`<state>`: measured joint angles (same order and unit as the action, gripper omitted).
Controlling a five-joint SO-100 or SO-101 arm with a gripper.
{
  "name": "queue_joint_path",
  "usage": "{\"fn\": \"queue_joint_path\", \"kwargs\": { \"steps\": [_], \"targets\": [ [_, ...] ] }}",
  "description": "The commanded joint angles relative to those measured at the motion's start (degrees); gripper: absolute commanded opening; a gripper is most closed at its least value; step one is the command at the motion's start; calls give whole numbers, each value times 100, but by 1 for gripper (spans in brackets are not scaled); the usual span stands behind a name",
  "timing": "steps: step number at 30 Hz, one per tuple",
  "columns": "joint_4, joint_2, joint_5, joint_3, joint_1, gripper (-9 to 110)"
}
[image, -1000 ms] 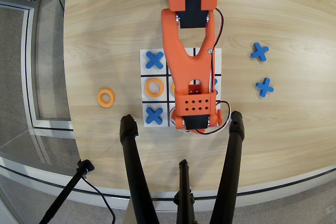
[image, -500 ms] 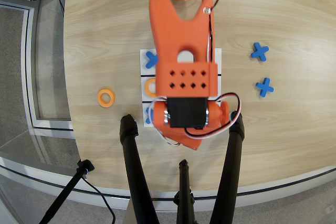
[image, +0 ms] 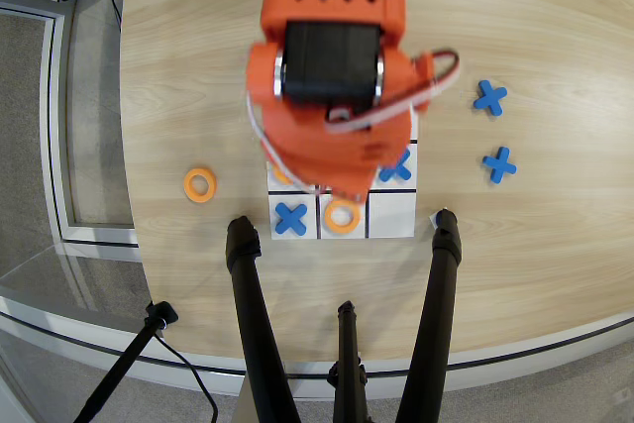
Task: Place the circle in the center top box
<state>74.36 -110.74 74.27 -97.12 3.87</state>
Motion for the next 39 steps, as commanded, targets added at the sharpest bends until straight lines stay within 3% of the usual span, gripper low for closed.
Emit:
{"fn": "queue_joint_path", "kwargs": {
  "steps": [1, 7, 19, 22, 26, 33, 39],
  "targets": [
    [-923, -1644, 396, -2347, 26, 9],
    [-1512, -4219, 1213, -5432, 9, 9],
    [-1784, -7102, 1837, -8604, -9, 9],
    [-1134, -7515, 1863, -8640, -9, 9],
    [-167, -8121, 1863, -8640, -18, 0],
    [70, -8156, 1758, -8640, 281, 0],
    [62, -8191, 1793, -8640, 2461, 0]
  ]
}}
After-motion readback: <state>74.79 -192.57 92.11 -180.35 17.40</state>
